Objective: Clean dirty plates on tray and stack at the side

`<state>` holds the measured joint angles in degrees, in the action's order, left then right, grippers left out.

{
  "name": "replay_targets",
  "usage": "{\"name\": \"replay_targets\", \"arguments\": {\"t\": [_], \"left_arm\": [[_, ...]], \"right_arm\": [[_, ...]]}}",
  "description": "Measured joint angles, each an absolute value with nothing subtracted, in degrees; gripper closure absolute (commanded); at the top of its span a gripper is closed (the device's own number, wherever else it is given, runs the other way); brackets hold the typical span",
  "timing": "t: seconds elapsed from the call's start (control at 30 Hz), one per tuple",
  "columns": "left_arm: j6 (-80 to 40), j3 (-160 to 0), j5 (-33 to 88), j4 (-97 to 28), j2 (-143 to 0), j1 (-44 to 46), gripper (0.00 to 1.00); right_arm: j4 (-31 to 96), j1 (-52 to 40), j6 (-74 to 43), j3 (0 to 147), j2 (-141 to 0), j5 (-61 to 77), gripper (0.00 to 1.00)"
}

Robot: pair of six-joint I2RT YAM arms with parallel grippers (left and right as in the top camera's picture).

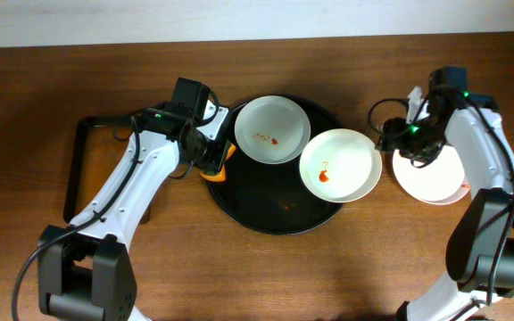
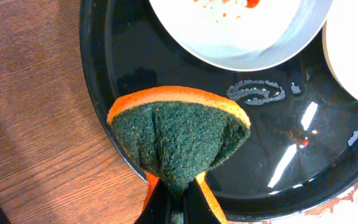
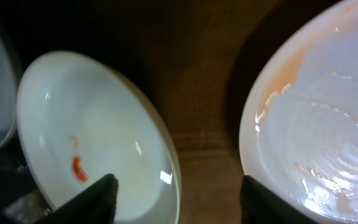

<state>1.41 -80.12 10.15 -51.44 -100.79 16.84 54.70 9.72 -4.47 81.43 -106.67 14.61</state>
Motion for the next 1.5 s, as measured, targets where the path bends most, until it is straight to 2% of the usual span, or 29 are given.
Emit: {"name": "replay_targets", "arguments": {"t": [0.07,0.1,0.17,0.23,0.4,0.53,0.73,1.03,1.5], "left_arm": [[1.4,-80.1,10.2,-51.5,-100.8,16.8,1.0],[1.4,-80.1,10.2,-51.4,-100.8,16.8,1.0],[1.4,-80.1,10.2,-51.4,-100.8,16.8,1.0],[1.4,-80.1,10.2,-51.4,-100.8,16.8,1.0],[1.4,-80.1,11.4,-51.4,-100.8,16.8,1.0],[1.0,-80.1,17.5,-48.5,-100.8,17.2,1.0],[-1.8,-80.1,22.1,-41.1,-100.8,24.8,1.0],[-16.4,-80.1,23.2,-30.4,-106.7,33.9,1.0],[-29.5,-80.1,37.6,-20.6,-117.8,35.7,1.0]], "right_arm": [[51.9,9.2,-5.3,78.7,-106.7,14.2,0.52],[50.3,9.0,-5.7,77.3,-106.7,14.2,0.59],[47.2,8.3,-6.1,73.8,-106.7,14.3,0.82],[46.3,7.4,-6.5,71.8,-106.7,14.5,0.95],[47.8,4.9,-6.3,71.1,-106.7,14.5,0.96],[51.3,2.9,-6.3,71.0,-106.7,14.5,0.96],[55.3,1.8,-8.7,71.0,-106.7,14.5,0.96],[56.2,1.8,-9.0,71.0,-106.7,14.5,0.96],[56.2,1.8,-9.1,71.0,-106.7,14.5,0.96]]}}
